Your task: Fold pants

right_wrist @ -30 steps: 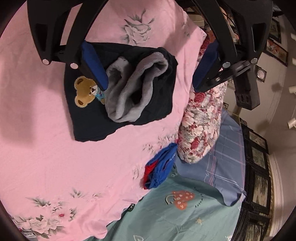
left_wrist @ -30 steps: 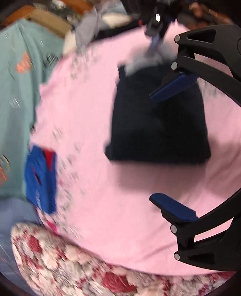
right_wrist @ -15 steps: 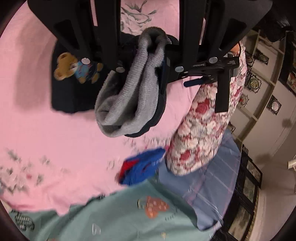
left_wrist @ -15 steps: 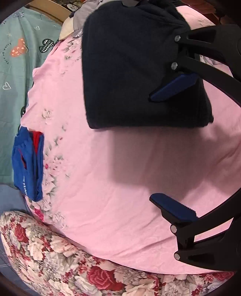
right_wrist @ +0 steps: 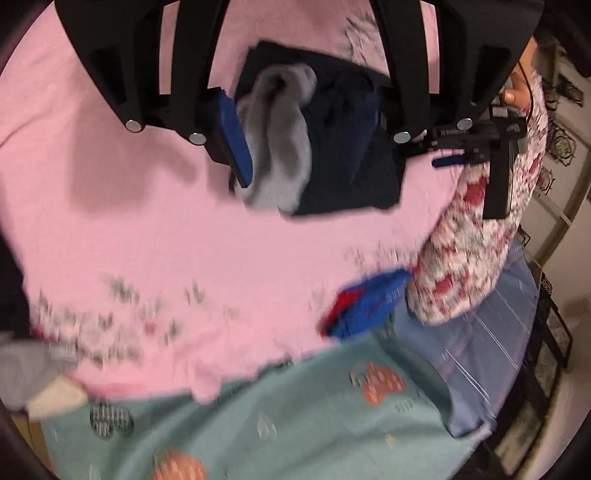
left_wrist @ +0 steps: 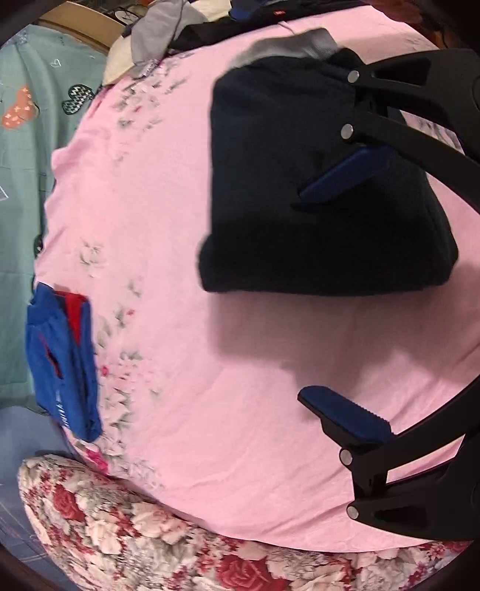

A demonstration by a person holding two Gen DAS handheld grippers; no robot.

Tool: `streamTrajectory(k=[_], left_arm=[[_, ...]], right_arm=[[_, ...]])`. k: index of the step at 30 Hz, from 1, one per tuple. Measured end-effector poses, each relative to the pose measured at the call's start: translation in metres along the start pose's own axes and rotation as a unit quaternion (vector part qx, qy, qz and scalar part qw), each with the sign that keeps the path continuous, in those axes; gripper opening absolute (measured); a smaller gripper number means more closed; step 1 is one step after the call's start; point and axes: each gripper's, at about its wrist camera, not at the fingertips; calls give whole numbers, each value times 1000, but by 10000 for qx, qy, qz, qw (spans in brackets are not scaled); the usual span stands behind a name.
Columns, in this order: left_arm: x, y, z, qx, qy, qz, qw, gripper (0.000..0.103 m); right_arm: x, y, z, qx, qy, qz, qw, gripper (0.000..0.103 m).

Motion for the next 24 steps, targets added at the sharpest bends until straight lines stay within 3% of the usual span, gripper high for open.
streamTrajectory(k=[1,4,8,9,12,14,16,18,21,24], left_arm=[[-6,-2,3,-78,-32,14,10000,101],[-19,5,23,-379,-24,-252,9990,101],[-21,26,59,-253,379,-761,9961,101],[-21,31,68,-119,492,-903,9946,101],[-21,39,63,33,637,-1178,9910,101],[-19,38,48,28,584,-1078,9925,101],[-10,39,30,186,544,-1103,9922,101],[6,40,22,366,595,-1171,9907,101],[29,31,36,311,916,-913,9911,101],[31,32,25,462,803,-914,9915,101]], right_arm=[[-3,9,5,-164,-63,-73,9998,21],[-3,20,42,-638,384,-1,9972,21],[5,9,97,-212,914,-13,9956,18],[8,-6,107,187,900,-87,9957,2],[13,-29,113,71,912,309,9953,0],[10,-14,97,46,860,159,9962,4],[11,-1,72,-249,757,154,9967,24],[17,8,48,-630,743,125,9952,32],[42,0,35,-616,1044,109,9926,34],[57,-15,31,-560,1225,215,9907,35]])
Point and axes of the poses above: each gripper's, at about its wrist camera, not at the fingertips, and z roughly the way its jaws point, y to its left, x to its underside, and after that the axes turned 10 degrees about -y, right-handed
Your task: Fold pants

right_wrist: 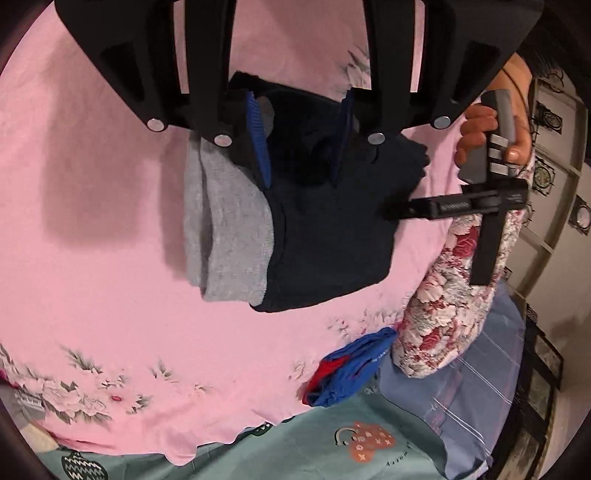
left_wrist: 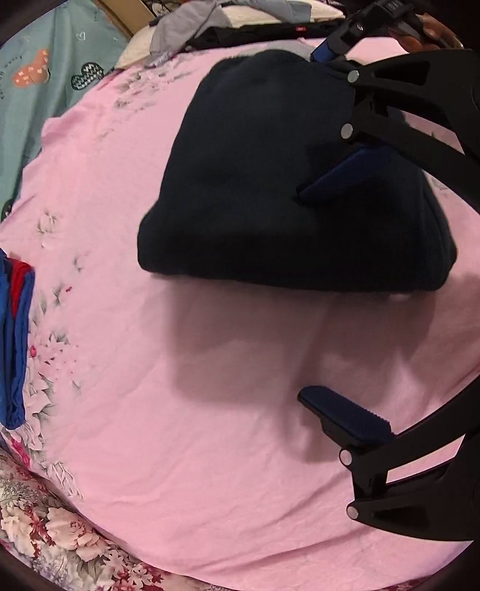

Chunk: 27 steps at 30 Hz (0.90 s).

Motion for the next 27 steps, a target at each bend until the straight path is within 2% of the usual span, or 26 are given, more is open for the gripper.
streamTrajectory(k=[2,4,6,8,11,14,16,17,18,19,20,21,22,23,24,25,27], left_arm=[[-2,1,-11,220,48,-27,9997,101],[-3,0,-22,361,-63,50,9993,101],[-5,-4,-25,488,-29,222,9986,101],[-1,-8,-20,711,153,273,9970,101],[8,-15,1,1069,612,255,9921,97],[11,-20,7,1105,540,461,9913,95],[5,-27,12,1182,539,598,9897,86],[0,-29,14,1162,557,638,9896,78],[-5,-33,18,1237,618,643,9883,64],[-9,-37,20,1234,647,664,9880,57],[-12,-38,22,1267,683,637,9875,39],[-15,-42,20,1267,666,609,9878,32],[-15,-45,15,1181,575,668,9891,30],[-17,-50,5,1132,406,784,9896,27],[-18,-54,-4,1139,269,852,9895,26],[-22,-58,-19,1180,26,941,9885,26],[-37,-61,-45,1133,-455,1029,9872,26]], right_arm=[[-7,-3,-17,-264,-182,288,9991,53],[-17,-6,-39,-235,-645,495,9964,84],[-21,-11,-56,140,-941,465,9944,92],[-20,-20,-55,296,-781,529,9951,92],[-11,-36,-34,150,-324,994,9944,92],[-3,-43,-17,17,-123,1198,9927,92],[-1,-43,-3,-169,27,1261,9919,88],[-1,-41,3,-212,79,1226,9922,85],[-2,-39,12,-170,140,1185,9927,78],[-4,-35,22,-143,161,1119,9935,77],[-8,-31,28,-80,108,1009,9948,75],[-11,-29,33,1,120,953,9954,66],[-13,-26,37,104,167,920,9956,54],[-15,-22,41,134,230,885,9957,50],[-18,-18,41,210,231,783,9964,41],[-23,-9,37,257,213,608,9976,38],[-36,8,26,55,90,378,9992,37]])
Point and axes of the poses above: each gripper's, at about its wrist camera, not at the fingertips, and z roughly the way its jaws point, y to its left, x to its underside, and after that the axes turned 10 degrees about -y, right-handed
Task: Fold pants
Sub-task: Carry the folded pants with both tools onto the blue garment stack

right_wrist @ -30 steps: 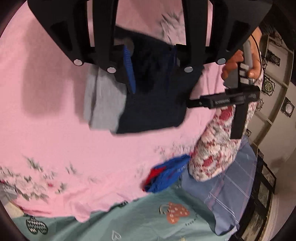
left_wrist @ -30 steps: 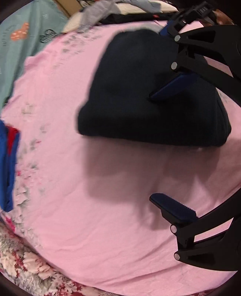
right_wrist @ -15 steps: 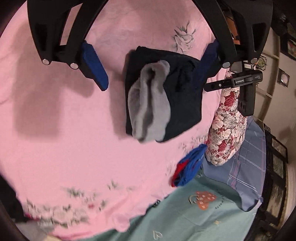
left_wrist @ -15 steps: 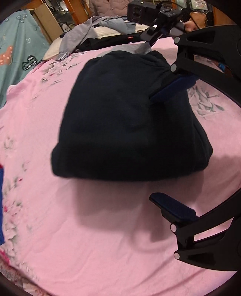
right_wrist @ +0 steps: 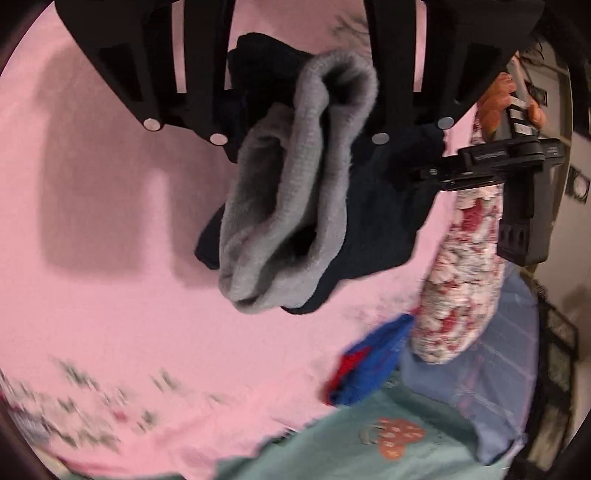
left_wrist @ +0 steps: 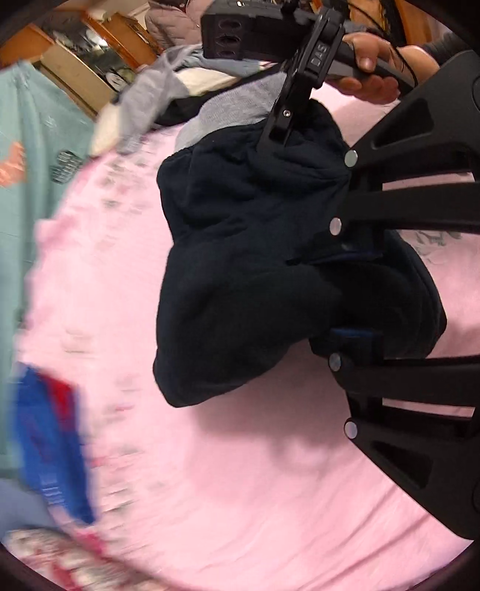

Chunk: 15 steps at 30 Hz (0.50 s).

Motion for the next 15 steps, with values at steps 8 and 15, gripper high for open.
streamTrajectory(k=[8,15], left_arm=[[-103,33,-62,-553,-1485,-57,9874,26],[-170,78,-43,-1399,-2110,-140,9673,26]], right_arm=[[-107,101,-6,-275,-1160,-1437,9824,37],[-178,145,70,-327,-1645,-2157,9619,37]])
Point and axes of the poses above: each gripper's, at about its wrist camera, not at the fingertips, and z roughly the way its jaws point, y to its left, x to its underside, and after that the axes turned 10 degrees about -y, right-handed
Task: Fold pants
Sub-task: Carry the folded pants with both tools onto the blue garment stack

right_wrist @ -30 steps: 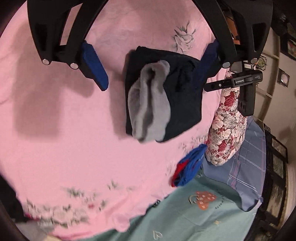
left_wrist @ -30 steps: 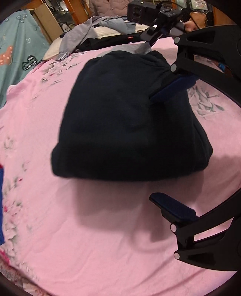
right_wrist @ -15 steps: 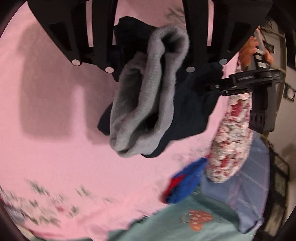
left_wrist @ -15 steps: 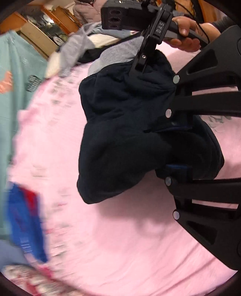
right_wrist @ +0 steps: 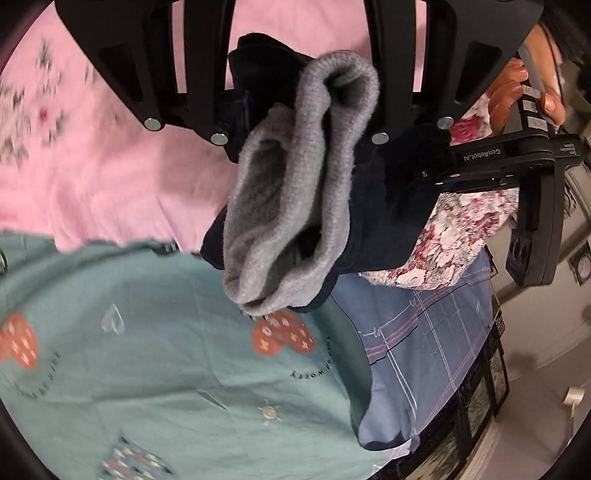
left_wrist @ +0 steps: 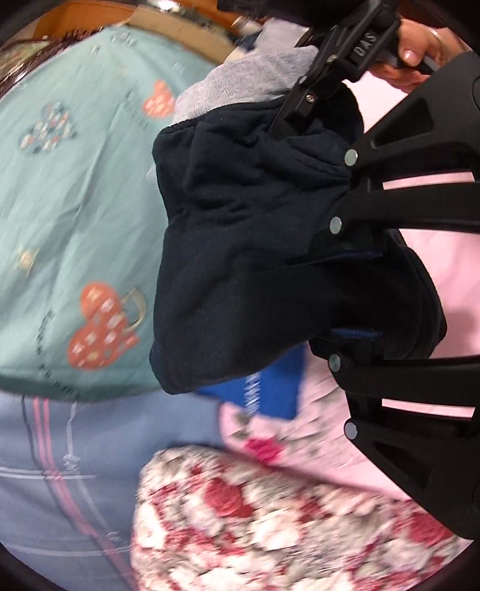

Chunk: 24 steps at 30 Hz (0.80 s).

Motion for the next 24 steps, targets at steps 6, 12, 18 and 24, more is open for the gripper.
streamTrajectory(k=[6,12,18,24], left_arm=[[-27,28,66,-760,-244,121,9967,29],[-3,60,160,-1919,192,85,9812,64],[11,78,176,-2371,330,-34,9709,95],[14,70,103,-1823,352,-450,9816,95]], right_arm=[[-22,-8,93,-10,-164,-405,9990,37],[2,-46,184,472,198,-182,9985,47],[29,-94,214,1154,549,578,9901,86],[5,-76,153,1232,233,554,9906,88]])
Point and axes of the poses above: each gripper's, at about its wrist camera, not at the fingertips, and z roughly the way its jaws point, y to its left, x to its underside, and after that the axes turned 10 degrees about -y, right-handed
